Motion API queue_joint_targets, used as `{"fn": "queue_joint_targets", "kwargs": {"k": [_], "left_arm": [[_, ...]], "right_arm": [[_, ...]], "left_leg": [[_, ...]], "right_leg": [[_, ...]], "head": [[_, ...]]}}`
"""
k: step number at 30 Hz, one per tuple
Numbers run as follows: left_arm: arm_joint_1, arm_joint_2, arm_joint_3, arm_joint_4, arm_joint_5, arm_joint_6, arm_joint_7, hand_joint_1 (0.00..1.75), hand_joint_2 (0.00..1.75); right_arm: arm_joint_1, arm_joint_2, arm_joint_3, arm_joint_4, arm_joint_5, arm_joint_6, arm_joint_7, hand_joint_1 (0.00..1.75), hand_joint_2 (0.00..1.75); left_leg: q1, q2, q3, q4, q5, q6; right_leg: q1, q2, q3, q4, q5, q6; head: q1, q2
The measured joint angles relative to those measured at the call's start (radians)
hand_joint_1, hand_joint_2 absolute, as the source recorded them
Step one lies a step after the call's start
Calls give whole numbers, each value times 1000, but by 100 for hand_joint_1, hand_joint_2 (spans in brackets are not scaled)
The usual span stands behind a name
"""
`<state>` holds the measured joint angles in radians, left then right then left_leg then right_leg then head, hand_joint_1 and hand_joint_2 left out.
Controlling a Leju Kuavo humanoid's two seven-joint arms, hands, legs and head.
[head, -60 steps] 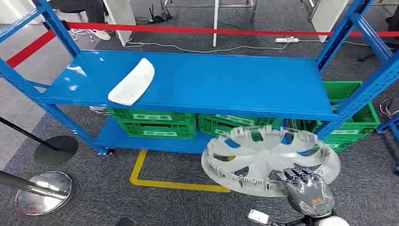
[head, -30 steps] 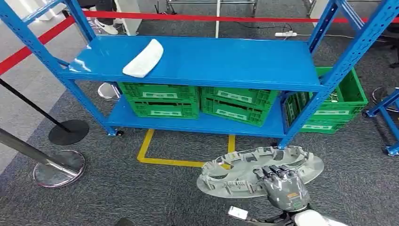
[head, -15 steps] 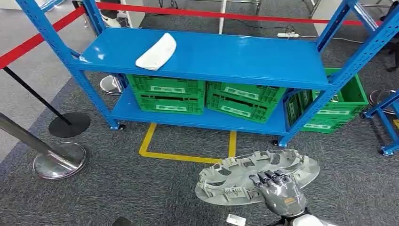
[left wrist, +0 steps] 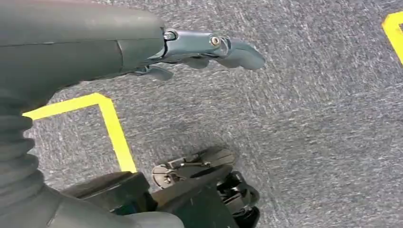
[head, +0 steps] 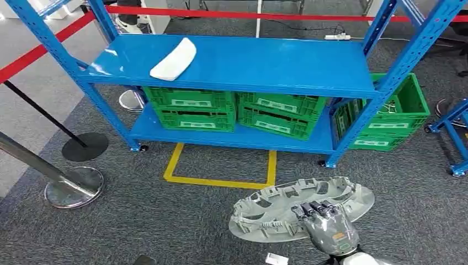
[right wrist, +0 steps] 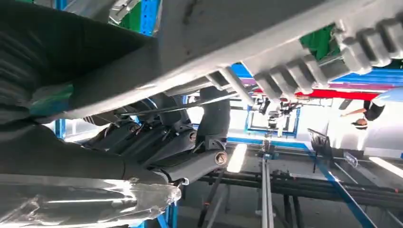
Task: Take the parts from the cabinet and place them on the table.
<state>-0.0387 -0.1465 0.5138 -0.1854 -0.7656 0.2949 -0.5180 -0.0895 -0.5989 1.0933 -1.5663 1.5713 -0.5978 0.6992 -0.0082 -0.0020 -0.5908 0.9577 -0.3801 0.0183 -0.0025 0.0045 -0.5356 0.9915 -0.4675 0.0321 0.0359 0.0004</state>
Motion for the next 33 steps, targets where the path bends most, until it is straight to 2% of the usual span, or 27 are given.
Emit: {"fn": "queue_joint_targets", "kwargs": {"k": [2, 3, 5, 17, 33], "left_arm": [[0, 0, 0, 0, 0, 0, 0, 0, 175], [0, 0, 0, 0, 0, 0, 0, 0, 175], [0, -1, 0, 0, 0, 0, 0, 0, 175], [0, 0, 0, 0, 0, 0, 0, 0, 175], [0, 0, 0, 0, 0, 0, 0, 0, 175]], "right_arm": [[0, 0, 0, 0, 0, 0, 0, 175, 175], [0, 0, 0, 0, 0, 0, 0, 175, 175], [0, -1, 0, 0, 0, 0, 0, 175, 175], [0, -1, 0, 0, 0, 0, 0, 175, 175], [0, -1, 0, 0, 0, 0, 0, 175, 175]], "left_leg": [[4, 0, -5, -2, 3, -23], [5, 0, -8, -2, 4, -29], [5, 0, -12, -2, 6, -33], [3, 0, -24, 1, 14, -28], [3, 0, -32, 1, 20, -27]], "right_leg": [[2, -1, -6, 3, 2, -2], [3, -1, -10, 6, 2, -3], [2, -1, -15, 6, 5, -6], [0, -1, -25, 6, 15, -1], [0, -1, -33, 6, 22, 0]], "head": [[1, 0], [1, 0], [1, 0], [1, 0], [1, 0]]}}
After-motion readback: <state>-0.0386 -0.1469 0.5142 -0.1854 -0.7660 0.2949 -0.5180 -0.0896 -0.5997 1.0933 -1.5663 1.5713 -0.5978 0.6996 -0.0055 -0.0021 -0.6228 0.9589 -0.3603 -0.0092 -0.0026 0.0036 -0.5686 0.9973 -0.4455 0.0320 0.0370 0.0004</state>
